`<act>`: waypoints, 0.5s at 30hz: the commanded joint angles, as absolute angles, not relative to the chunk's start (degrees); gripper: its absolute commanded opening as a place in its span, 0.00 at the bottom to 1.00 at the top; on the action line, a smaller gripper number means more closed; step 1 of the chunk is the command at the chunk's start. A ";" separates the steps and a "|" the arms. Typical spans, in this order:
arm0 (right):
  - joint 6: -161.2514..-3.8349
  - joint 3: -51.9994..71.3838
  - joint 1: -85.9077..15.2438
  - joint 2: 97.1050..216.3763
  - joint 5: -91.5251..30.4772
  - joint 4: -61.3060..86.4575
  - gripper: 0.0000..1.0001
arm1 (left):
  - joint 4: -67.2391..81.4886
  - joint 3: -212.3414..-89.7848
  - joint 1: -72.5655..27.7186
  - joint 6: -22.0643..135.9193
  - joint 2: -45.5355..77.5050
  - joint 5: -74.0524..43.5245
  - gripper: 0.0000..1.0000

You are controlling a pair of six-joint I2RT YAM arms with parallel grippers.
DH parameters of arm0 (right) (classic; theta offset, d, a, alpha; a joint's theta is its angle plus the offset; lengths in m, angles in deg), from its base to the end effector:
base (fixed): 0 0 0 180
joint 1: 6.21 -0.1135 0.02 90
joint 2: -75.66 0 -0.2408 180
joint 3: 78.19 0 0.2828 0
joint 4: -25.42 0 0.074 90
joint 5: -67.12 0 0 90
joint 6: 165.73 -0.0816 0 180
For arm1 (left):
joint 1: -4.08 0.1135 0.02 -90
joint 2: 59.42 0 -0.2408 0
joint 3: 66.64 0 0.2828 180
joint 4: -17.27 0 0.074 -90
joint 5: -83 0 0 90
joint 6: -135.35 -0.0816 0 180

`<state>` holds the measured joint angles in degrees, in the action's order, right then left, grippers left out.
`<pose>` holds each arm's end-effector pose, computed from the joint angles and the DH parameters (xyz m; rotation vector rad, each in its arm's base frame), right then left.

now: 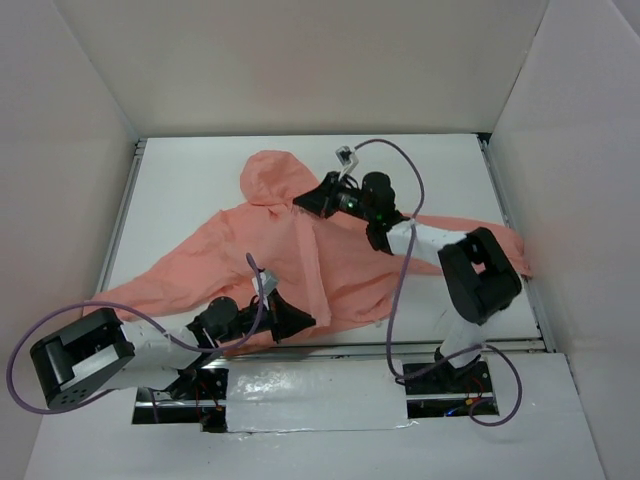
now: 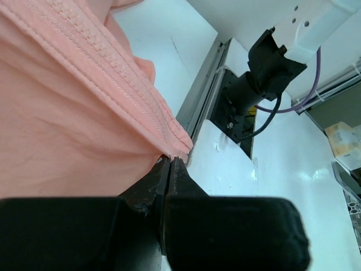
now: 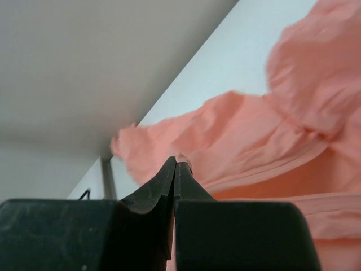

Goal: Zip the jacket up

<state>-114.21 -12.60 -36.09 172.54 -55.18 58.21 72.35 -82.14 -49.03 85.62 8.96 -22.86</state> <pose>0.3541 0.2537 0.2094 -0.3653 1.6818 1.3466 0.1348 -0.2168 0.1177 0.4401 1.6828 -1.4661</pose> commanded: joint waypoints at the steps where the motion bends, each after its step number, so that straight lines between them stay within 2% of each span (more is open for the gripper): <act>1: -113.08 -0.14 -31.70 180.76 -53.91 53.35 0.00 | 68.84 -82.15 -50.41 83.23 7.11 -22.21 0.00; 2: -113.60 2.93 -29.87 183.04 -53.82 52.21 0.00 | 67.96 -82.23 -50.50 83.23 6.50 -21.25 0.00; 5: -114.49 24.14 -26.34 191.30 -54.00 44.31 0.00 | 66.47 -82.23 -51.30 83.05 5.88 -19.40 0.00; 7: -114.14 34.02 -24.32 196.67 -54.00 36.43 0.00 | 65.76 -81.89 -52.08 83.23 5.53 -17.48 0.00; 8: -113.44 44.95 -23.79 200.43 -53.82 33.42 0.00 | 65.06 -81.53 -52.35 83.75 5.53 -16.59 0.00; 10: -112.56 56.34 -22.47 204.05 -53.38 24.36 0.00 | 64.09 -80.65 -53.31 84.19 5.53 -14.48 0.00; 11: -112.29 67.36 -22.12 207.46 -52.68 22.07 0.00 | 62.43 -80.48 -54.10 84.98 5.62 -11.69 0.00; 14: -112.81 79.22 -20.45 209.26 -50.93 18.09 0.00 | 61.27 -79.77 -54.72 86.21 6.67 -7.28 0.00; 15: -113.25 78.82 -20.01 208.12 -50.05 20.53 0.00 | 60.31 -79.86 -55.07 86.39 7.46 -6.92 0.00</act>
<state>-114.71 70.50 -22.39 211.03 -57.21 17.88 65.42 -82.77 -52.35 84.74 6.23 -5.13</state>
